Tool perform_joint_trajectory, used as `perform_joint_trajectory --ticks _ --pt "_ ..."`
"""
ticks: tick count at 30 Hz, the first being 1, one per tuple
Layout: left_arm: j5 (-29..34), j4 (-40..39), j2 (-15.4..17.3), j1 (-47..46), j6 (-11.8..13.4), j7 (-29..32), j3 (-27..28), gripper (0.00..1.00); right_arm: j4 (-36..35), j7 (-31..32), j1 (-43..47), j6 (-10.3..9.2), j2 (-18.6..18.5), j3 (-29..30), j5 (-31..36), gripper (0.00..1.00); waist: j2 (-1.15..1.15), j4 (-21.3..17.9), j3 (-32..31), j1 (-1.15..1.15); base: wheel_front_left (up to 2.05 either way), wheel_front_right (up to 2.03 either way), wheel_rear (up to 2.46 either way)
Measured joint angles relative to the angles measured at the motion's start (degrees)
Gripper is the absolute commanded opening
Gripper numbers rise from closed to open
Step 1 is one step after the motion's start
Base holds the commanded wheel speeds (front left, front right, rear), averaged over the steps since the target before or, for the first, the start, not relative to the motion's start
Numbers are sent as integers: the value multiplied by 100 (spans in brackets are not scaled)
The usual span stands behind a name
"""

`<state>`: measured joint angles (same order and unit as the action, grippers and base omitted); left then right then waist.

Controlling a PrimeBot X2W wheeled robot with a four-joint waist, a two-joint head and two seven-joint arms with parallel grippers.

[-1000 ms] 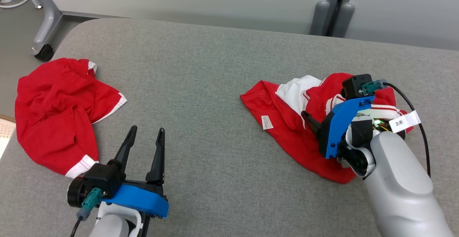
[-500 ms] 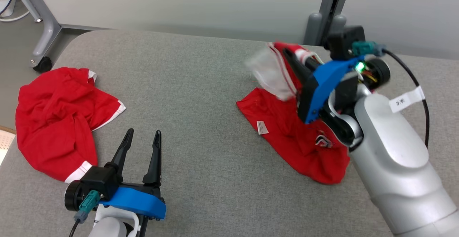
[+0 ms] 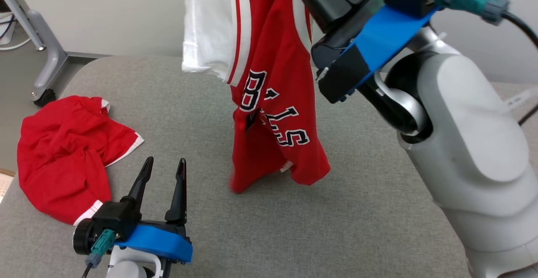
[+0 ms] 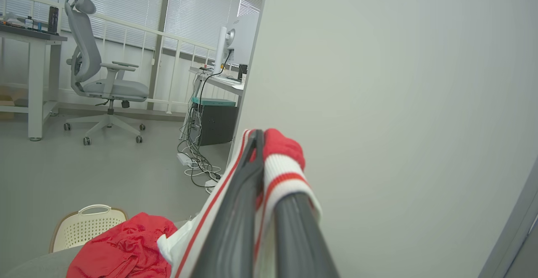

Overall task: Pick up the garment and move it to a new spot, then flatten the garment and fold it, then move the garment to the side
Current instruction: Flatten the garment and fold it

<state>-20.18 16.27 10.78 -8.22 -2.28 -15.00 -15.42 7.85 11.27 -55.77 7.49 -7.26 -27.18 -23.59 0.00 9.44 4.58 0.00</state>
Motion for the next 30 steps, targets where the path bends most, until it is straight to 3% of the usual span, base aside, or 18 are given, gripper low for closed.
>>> perform_joint_trajectory --ticks 8,12,17,23,30 --pt "-46 -86 44 121 78 1 31 100 -1127 582 847 1 -224 448 177 0 0 -197 -89 -1 0 0 0" --pt "-85 -147 65 148 78 0 30 100 -1218 843 1554 0 -461 1009 301 0 0 -310 -29 -1 0 0 0" --pt "-99 -180 66 109 70 1 2 100 -547 835 2199 0 -659 1722 339 0 0 -412 151 -1 0 0 0" --pt "-81 -183 56 -92 19 0 -55 100 749 -5 2268 0 -771 2497 404 0 0 -400 417 0 0 0 0" --pt "-48 -121 55 -236 -18 0 -122 100 1892 -1081 1841 0 -891 2537 430 0 0 -226 653 0 0 0 0"
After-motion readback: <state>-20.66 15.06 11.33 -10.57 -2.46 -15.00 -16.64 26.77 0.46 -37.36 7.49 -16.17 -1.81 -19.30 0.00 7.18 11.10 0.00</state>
